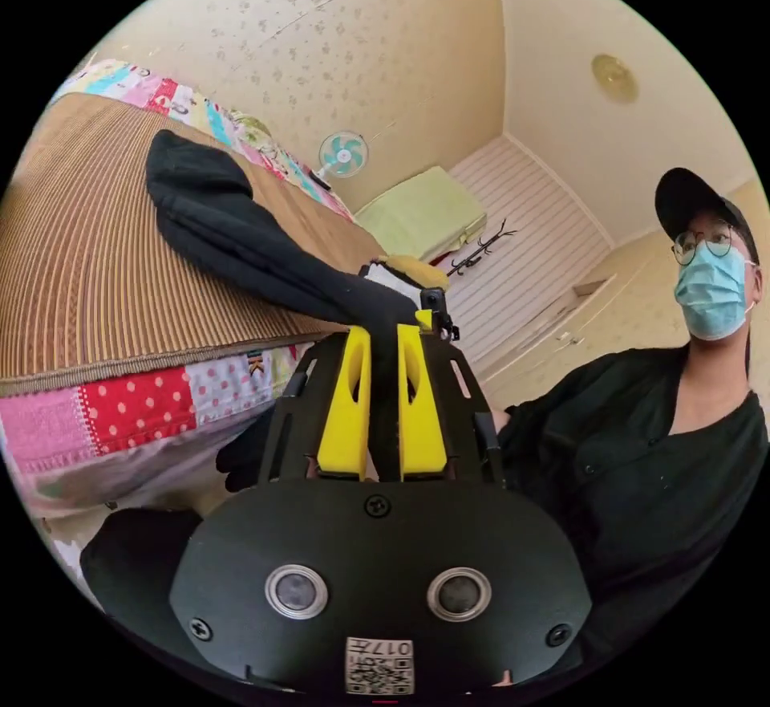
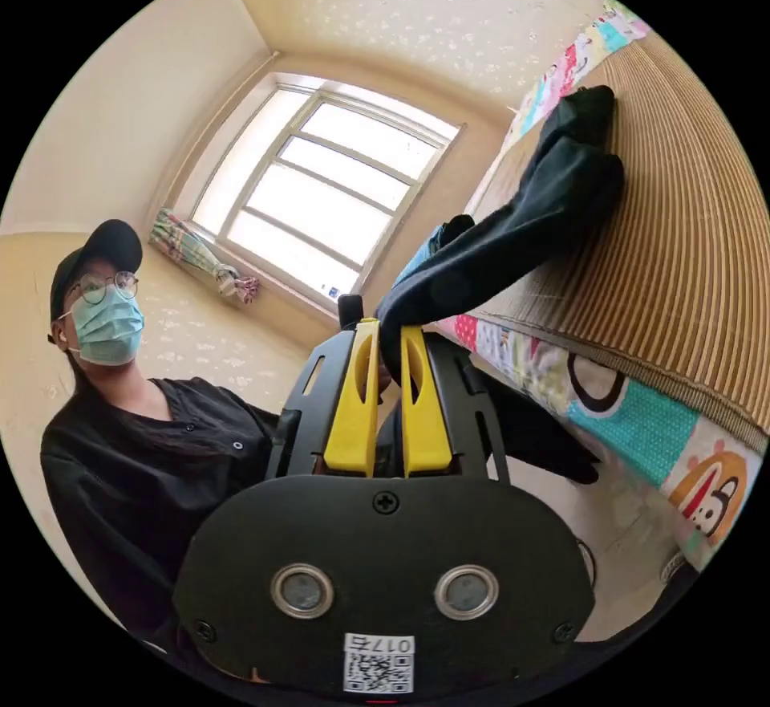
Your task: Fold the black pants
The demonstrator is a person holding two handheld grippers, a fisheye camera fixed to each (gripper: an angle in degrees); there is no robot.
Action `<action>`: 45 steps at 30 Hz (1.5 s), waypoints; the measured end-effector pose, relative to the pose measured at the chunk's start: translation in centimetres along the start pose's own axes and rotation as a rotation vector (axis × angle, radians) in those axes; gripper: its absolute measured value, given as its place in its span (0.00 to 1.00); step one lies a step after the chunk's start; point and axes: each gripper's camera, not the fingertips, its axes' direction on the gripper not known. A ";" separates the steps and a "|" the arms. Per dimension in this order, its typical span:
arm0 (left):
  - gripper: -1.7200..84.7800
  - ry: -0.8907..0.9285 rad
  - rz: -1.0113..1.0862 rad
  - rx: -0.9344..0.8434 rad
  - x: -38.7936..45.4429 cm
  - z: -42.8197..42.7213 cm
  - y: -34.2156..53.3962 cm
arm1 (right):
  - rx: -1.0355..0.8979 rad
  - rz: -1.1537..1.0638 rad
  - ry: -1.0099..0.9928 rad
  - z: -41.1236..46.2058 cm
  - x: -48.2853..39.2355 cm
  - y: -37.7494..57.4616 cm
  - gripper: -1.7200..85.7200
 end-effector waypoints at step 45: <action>0.13 -0.281 -0.285 -0.270 -6.3 16.6 -3.2 | -0.218 0.228 0.573 -5.7 12.7 2.1 0.08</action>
